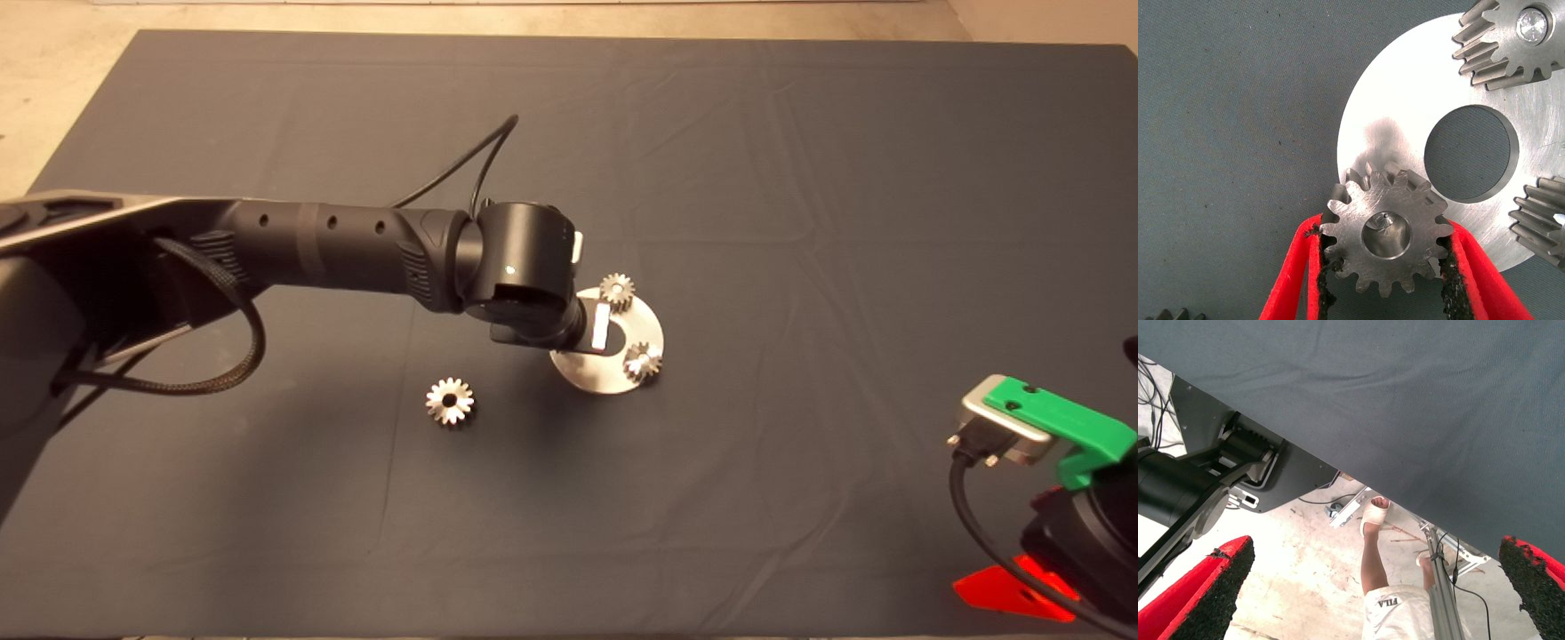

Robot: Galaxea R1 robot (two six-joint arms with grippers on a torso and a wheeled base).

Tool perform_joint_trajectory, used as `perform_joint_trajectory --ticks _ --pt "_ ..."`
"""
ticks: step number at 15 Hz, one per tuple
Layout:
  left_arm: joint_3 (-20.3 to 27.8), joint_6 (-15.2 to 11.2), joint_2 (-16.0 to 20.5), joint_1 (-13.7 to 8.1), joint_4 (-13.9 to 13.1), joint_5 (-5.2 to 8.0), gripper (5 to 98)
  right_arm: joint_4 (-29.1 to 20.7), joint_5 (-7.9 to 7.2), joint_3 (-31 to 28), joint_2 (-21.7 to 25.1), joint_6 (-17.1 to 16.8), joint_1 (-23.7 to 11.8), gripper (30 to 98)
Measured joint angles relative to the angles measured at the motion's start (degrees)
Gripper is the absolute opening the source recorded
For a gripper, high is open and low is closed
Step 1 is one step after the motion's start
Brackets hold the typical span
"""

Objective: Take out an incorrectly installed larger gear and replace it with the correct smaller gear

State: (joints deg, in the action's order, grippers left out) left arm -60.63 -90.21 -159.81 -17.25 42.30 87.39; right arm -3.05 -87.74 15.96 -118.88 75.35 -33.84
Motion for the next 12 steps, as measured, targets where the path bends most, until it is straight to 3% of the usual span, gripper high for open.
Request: perform_joint_trajectory --ticks 12 --pt "0.9 0.3 0.6 0.6 1.9 0.0 31.5 0.0 0.02 0.0 0.0 0.0 0.0 96.8"
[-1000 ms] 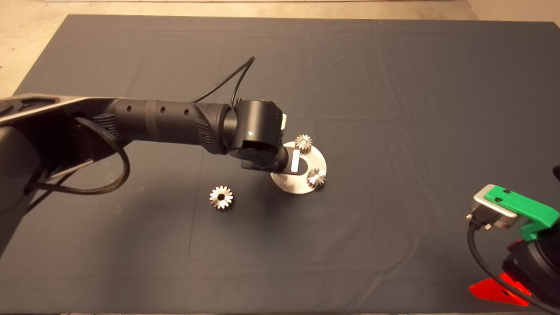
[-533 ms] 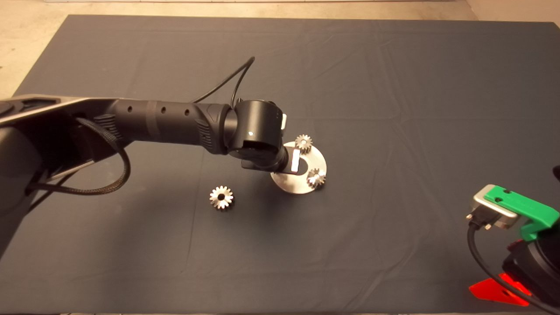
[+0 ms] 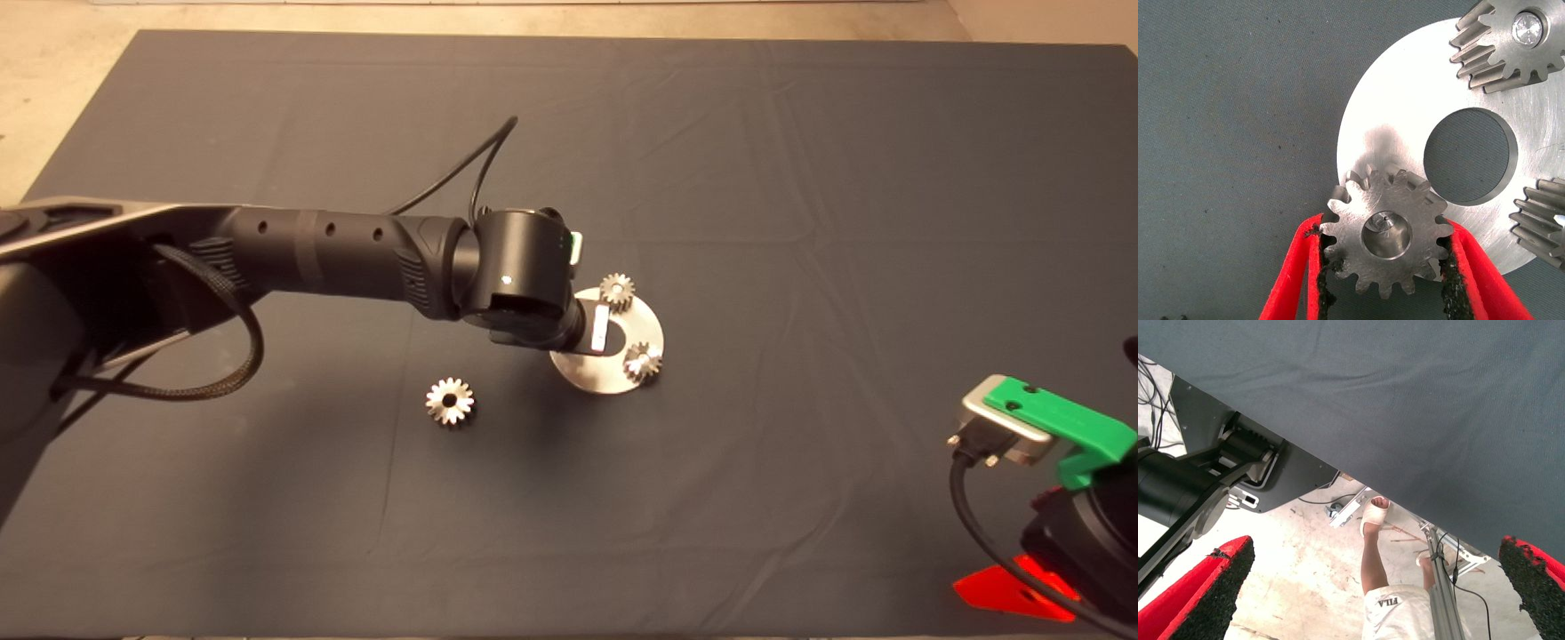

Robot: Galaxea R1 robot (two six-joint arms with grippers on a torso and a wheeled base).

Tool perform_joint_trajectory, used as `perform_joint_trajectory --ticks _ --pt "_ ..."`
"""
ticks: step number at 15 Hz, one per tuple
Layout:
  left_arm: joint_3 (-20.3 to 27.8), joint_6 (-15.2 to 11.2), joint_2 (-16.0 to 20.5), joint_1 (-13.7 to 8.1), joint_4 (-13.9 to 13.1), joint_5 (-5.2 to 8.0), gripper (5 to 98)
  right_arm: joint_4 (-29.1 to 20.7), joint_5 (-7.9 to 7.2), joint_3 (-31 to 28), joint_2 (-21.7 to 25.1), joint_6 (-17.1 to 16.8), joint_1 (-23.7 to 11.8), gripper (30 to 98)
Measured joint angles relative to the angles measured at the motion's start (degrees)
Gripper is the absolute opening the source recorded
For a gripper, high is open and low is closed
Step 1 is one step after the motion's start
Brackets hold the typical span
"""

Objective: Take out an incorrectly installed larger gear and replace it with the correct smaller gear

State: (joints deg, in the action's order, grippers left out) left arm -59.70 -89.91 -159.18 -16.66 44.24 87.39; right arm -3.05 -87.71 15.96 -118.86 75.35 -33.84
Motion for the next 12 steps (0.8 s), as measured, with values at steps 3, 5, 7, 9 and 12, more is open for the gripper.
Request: perform_joint_trajectory --ticks 3,5,7,9,12 --pt "1.1 0.2 1.4 0.3 0.6 -1.46 31.5 0.0 -0.02 0.0 0.0 0.0 0.0 96.8" --pt "2.0 0.2 2.6 0.4 1.2 -1.87 31.4 0.0 -0.02 0.0 0.0 0.0 0.0 96.8" --pt "2.7 0.2 3.3 0.5 1.5 -0.95 31.4 0.0 -0.02 0.0 0.0 0.0 0.0 96.8" --pt "3.2 0.1 3.7 0.5 1.5 -0.21 31.4 0.0 -0.02 0.0 0.0 0.0 0.0 96.8" --pt "3.7 -0.5 3.3 0.8 1.7 0.83 31.4 0.0 -0.05 0.0 0.0 0.0 0.0 96.8"
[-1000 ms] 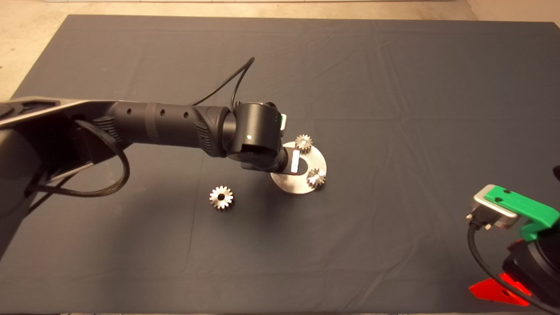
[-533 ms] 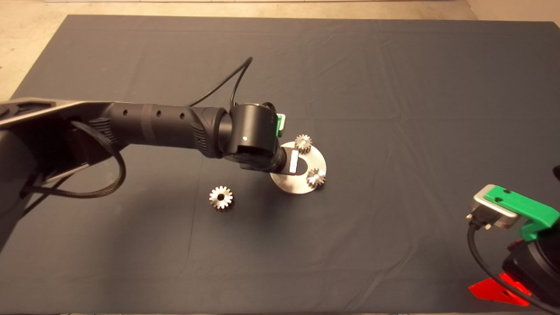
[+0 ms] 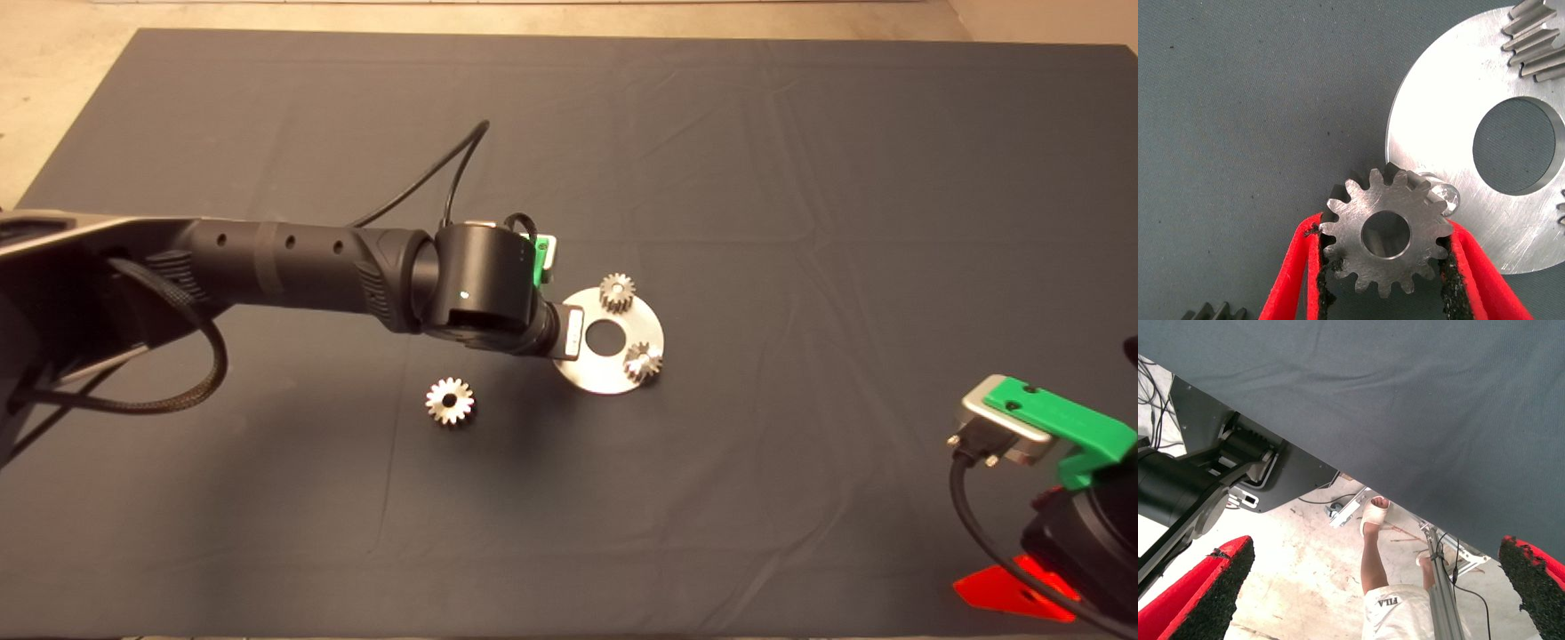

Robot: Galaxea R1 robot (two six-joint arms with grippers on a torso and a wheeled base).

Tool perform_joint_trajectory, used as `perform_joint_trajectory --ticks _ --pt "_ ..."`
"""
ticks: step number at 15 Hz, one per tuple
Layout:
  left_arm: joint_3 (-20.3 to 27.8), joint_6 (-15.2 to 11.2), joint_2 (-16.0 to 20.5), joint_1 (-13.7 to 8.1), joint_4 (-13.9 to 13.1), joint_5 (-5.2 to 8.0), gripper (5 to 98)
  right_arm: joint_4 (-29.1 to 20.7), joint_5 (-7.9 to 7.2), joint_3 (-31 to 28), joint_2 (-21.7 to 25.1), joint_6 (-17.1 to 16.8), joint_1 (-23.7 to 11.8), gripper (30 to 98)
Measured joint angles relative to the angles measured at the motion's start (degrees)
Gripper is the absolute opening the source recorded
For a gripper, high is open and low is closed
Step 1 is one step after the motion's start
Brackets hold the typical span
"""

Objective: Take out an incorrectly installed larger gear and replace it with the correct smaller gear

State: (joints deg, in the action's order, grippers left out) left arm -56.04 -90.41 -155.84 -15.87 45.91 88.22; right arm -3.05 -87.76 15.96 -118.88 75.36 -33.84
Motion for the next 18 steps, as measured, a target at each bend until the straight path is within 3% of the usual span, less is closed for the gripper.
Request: perform_joint_trajectory --ticks 2,6,10,18 --pt "0.0 -0.2 -1.1 0.0 0.0 1.11 31.4 0.0 0.04 0.0 0.0 0.0 0.0 96.8" --pt "0.6 -0.5 -4.1 0.0 -0.1 -0.94 31.3 0.0 0.02 0.0 0.0 0.0 0.0 96.8" --pt "0.7 -0.8 -4.1 0.0 0.0 -0.38 31.2 0.0 0.02 0.0 0.1 0.0 0.0 96.8" --pt "-0.1 -0.8 -4.3 0.0 0.0 -0.74 31.2 0.0 0.04 0.0 0.1 0.0 0.0 96.8"
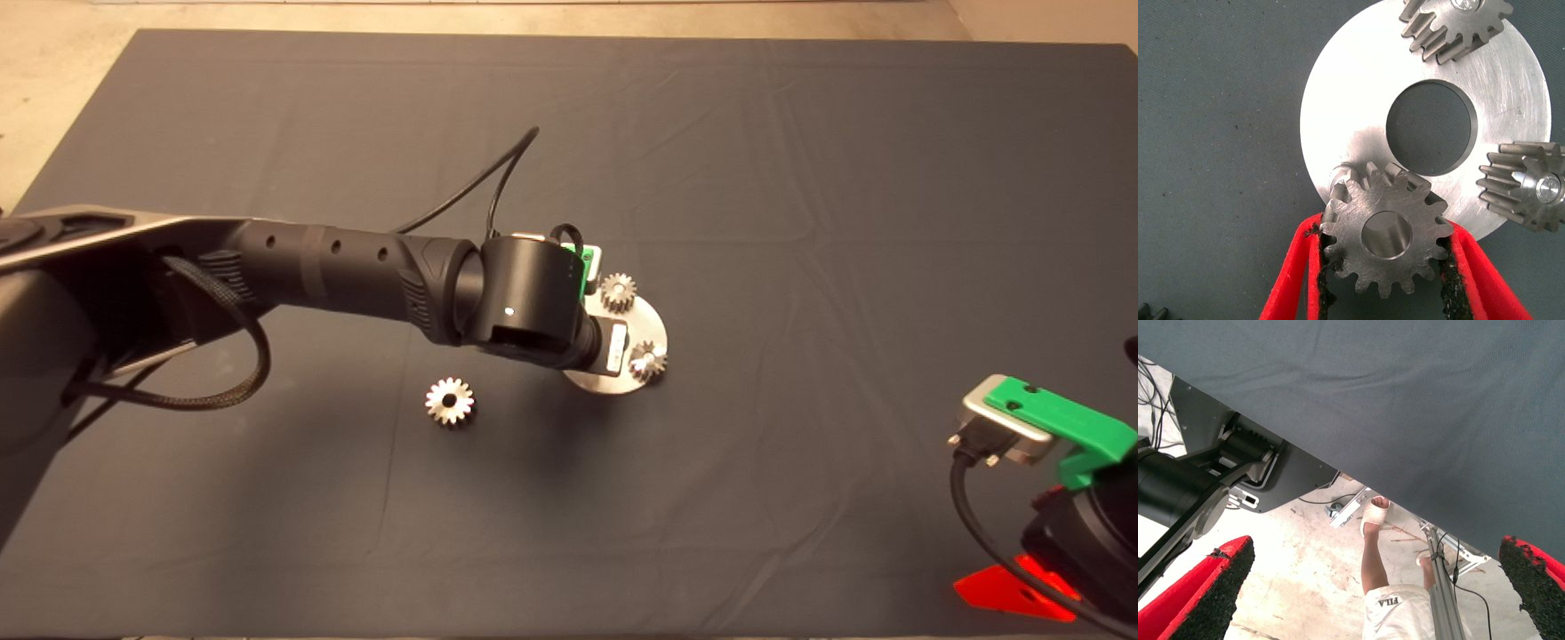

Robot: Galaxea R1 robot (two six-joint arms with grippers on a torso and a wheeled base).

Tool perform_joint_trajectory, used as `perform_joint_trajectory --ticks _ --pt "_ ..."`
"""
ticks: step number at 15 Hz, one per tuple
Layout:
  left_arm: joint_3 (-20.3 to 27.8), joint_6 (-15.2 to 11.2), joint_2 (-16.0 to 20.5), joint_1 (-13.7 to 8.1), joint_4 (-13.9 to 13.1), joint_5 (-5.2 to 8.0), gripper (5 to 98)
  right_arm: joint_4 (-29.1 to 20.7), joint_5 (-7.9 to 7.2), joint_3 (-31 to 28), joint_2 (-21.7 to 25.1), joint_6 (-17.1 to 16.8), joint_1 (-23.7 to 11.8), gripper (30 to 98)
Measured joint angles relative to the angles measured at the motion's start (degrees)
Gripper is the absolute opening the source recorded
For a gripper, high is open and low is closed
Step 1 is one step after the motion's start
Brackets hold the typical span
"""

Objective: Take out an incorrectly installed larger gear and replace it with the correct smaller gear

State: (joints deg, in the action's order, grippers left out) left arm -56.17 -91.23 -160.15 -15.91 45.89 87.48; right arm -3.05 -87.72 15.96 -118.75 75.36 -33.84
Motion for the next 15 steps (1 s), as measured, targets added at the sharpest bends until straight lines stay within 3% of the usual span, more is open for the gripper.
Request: perform_joint_trajectory --ticks 15 --pt "-5.3 -0.9 0.0 -0.6 1.1 -0.51 31.2 0.0 -0.01 0.0 0.0 0.0 0.0 96.8"
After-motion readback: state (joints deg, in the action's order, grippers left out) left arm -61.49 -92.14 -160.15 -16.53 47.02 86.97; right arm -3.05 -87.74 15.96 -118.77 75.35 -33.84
